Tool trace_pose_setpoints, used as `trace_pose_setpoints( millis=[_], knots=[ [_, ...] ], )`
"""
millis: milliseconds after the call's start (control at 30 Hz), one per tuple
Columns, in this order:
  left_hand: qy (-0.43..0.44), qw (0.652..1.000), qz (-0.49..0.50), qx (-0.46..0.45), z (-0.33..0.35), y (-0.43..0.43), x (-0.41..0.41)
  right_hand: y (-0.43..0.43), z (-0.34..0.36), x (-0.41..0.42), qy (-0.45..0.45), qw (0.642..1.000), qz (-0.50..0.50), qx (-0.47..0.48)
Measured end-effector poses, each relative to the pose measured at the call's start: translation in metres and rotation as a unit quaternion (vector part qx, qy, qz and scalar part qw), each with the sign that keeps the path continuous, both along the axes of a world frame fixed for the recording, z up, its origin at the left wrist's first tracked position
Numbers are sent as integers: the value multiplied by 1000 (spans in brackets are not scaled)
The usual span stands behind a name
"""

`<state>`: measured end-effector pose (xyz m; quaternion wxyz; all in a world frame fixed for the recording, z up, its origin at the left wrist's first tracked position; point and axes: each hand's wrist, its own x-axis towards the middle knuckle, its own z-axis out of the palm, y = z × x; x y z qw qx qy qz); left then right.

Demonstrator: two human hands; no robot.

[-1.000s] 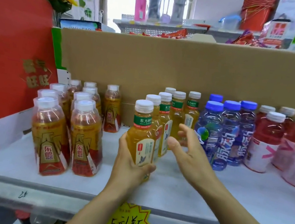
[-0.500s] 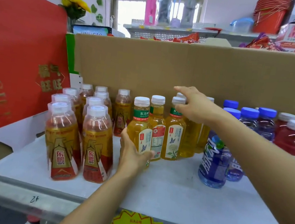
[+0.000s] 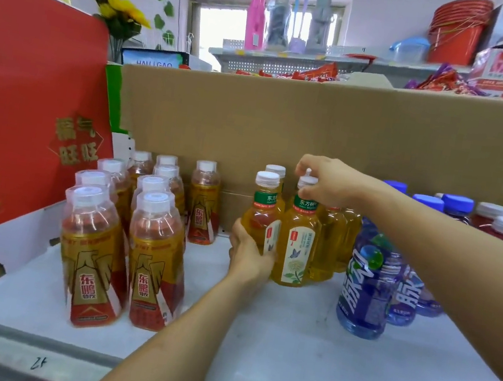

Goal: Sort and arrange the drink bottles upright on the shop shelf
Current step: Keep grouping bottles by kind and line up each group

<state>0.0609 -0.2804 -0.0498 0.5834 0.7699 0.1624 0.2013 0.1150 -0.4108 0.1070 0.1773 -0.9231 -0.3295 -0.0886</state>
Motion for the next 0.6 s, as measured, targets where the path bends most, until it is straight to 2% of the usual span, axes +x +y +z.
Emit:
trace_pose_setpoints(
  millis=[167,267,300,400,500,567,600],
  knots=[
    [6,999,-27,-23,6,9,13,-12,6,0,33,999,25,4],
    [27,994,-21,-102,15,9,19,-11,5,-2,56,998,41,6],
    [38,994,-26,-101,17,10,18,-11,6,-2,65,997,43,8],
    [25,999,-38,-27,18,9,11,-22,18,-2,95,994,60,18],
    [-110,992,-11,67,19,0,-7,-53,39,-10,50,996,60,30],
    [-179,968,6,175,19,-10,-14,-75,42,-20,25,998,56,-17],
    [-186,957,11,221,19,-15,-14,-84,39,-26,30,996,53,-58]
  ],
)
